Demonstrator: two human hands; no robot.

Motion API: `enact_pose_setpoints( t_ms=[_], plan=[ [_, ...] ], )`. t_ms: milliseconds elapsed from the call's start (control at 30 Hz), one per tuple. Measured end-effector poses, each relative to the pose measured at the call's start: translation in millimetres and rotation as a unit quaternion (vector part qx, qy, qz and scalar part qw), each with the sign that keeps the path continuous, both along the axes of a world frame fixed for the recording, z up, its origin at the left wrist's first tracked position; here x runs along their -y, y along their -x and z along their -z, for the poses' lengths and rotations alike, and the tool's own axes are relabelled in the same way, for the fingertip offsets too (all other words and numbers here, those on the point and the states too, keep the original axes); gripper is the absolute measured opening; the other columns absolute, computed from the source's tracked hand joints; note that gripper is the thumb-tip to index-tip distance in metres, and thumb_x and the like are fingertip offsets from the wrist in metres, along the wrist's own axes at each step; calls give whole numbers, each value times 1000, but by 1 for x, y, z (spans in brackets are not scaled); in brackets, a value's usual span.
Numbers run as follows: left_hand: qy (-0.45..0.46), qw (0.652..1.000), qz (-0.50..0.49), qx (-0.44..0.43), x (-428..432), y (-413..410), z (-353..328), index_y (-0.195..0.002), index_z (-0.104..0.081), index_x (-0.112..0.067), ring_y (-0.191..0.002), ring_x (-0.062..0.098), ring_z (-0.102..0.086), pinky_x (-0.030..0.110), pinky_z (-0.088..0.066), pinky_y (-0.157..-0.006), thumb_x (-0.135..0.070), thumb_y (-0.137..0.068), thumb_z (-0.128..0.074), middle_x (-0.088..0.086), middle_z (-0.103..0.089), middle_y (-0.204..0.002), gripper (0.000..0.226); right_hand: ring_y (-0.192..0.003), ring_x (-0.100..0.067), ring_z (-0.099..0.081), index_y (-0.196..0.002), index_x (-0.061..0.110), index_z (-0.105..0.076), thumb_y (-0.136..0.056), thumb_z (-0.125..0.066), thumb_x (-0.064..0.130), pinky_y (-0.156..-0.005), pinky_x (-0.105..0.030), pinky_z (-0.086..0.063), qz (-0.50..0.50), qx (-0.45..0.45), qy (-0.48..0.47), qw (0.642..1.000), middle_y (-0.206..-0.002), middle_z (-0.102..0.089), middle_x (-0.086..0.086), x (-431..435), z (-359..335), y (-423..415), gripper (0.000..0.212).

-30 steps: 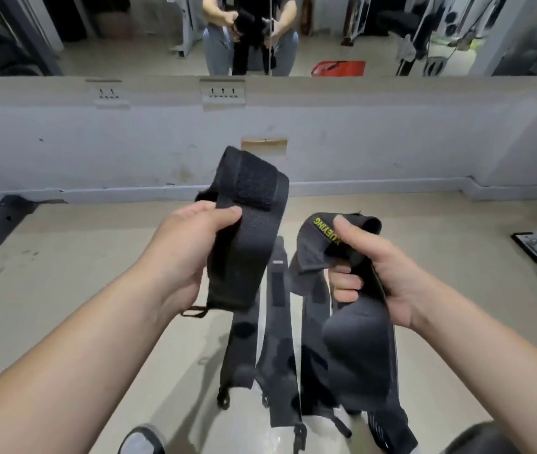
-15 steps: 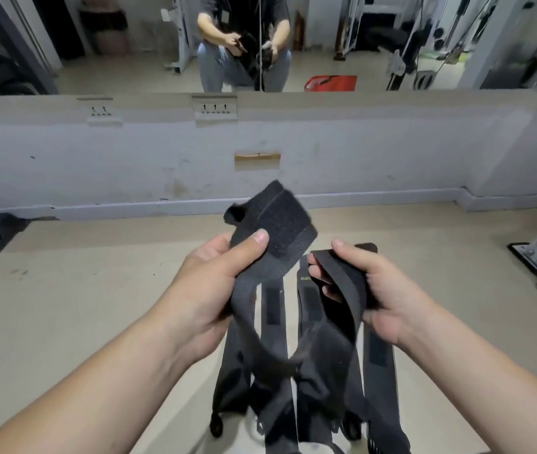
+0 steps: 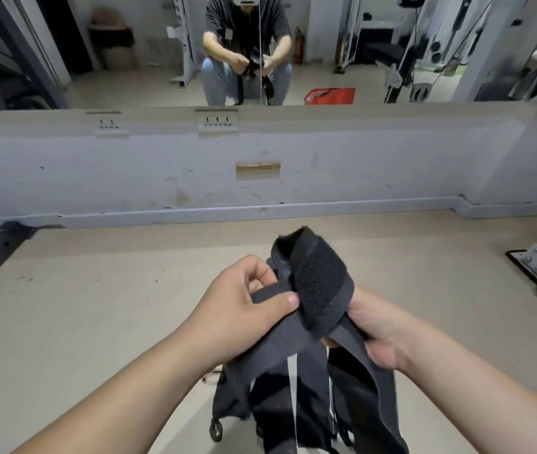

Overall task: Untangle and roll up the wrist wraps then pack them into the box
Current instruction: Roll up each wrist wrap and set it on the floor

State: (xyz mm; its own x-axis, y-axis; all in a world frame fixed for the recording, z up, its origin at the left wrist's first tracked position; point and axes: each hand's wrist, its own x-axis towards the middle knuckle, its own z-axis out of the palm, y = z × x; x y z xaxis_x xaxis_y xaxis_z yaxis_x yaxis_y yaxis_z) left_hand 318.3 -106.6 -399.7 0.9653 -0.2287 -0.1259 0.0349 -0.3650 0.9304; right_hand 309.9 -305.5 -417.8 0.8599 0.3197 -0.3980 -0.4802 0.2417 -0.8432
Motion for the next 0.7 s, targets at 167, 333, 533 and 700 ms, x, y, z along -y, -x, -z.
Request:
enact_pose_setpoints(
  t_ms=[167, 333, 533, 700],
  plan=[
    [-27, 997, 68, 19, 3, 8, 8, -91, -62, -18, -73, 9, -64, 41, -57, -78, -32, -94, -76, -3, -73, -84, 20, -82, -30, -74, -91, 11, -81, -90, -76, 18, -74, -37, -61, 78, 47, 79, 993, -96, -77, -22, -4, 1, -2, 9],
    [-56, 998, 25, -15, 0, 5, -1, -80, -56, -16, -62, 10, -59, 34, -52, -65, -45, -96, -70, -7, -62, -67, 35, -60, -11, -70, -87, 13, -73, -98, -63, 0, -50, -20, -53, 199, 112, 111, 967, -68, -75, 0, -10, -10, -10, 19],
    [-67, 985, 130, -92, -9, 28, -2, -76, -53, -24, -61, 10, -44, 27, -36, -61, -54, -93, -67, -14, -47, -68, 38, -67, -19, -56, -74, 27, -64, -81, -74, 24, -64, -33, -46, 316, 63, 40, 946, -65, -66, 3, 18, -16, -27, 12],
    [114, 975, 102, -164, -12, 17, -6, -126, -69, -24, -101, 18, -69, 42, -55, -97, -80, -76, -68, -6, -73, -111, 75, -69, -17, -60, -82, 19, -65, -91, -70, 3, -63, -30, -51, 210, 142, 108, 961, -75, -68, -1, -1, -7, -22, 19]
  ],
)
